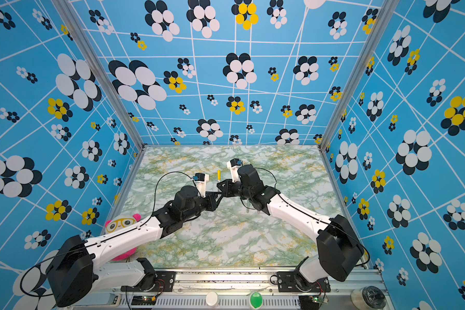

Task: Insert pens into pen caps
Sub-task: Place the pen at the center of the table.

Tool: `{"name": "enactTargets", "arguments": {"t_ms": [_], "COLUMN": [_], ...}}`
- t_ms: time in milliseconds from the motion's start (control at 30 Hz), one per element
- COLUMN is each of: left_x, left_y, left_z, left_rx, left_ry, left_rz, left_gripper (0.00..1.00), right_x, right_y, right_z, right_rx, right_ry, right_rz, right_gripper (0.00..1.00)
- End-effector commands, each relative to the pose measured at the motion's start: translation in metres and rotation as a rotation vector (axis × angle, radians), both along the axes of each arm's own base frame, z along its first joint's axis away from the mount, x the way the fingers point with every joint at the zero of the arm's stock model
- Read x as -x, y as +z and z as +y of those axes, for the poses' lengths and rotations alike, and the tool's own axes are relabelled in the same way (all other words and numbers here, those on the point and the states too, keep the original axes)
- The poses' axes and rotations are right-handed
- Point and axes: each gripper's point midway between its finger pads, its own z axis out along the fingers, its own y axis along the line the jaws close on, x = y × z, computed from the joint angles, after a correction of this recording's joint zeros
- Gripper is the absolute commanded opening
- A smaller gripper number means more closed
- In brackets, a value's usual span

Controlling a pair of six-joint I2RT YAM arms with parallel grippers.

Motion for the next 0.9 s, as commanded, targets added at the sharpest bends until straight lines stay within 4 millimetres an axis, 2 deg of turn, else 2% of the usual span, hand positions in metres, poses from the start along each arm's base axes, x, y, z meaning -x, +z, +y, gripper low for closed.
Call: {"name": "enactTargets", "arguments": {"t_ms": [0,100,233,400,500,633,867], "left_x": [0.012,0.02,0.03,0.037,0.036,0.034,0.03], "left_y": [0.004,0.002,0.006,0.012,0.013,0.006,0.001], "left_z": [0.01,0.03,0.063,0.094,0.101,0.1,0.095], "left_rx": [-0.03,-0.072,-0.11,-0.132,-0.129,-0.126,-0.114], "left_ry": [-0.011,0.024,0.098,0.179,0.192,0.189,0.176], "left_rz": [-0.029,-0.051,-0.107,-0.161,-0.163,-0.139,-0.118], "left_gripper": [0.56,0.66,0.76,0.81,0.81,0.81,0.81], "right_x": [-0.015,-0.024,-0.033,-0.036,-0.034,-0.033,-0.037], "right_y": [-0.002,-0.012,-0.04,-0.081,-0.103,-0.131,-0.165], "right_z": [-0.011,-0.019,-0.03,-0.042,-0.049,-0.056,-0.055], "right_rx": [0.083,0.141,0.228,0.347,0.42,0.506,0.552], "right_ry": [-0.061,-0.095,-0.129,-0.155,-0.162,-0.168,-0.178], "right_rz": [-0.006,0.037,0.127,0.249,0.306,0.369,0.435], "right_gripper": [0.01,0.01,0.01,0.01,0.01,0.01,0.01]}}
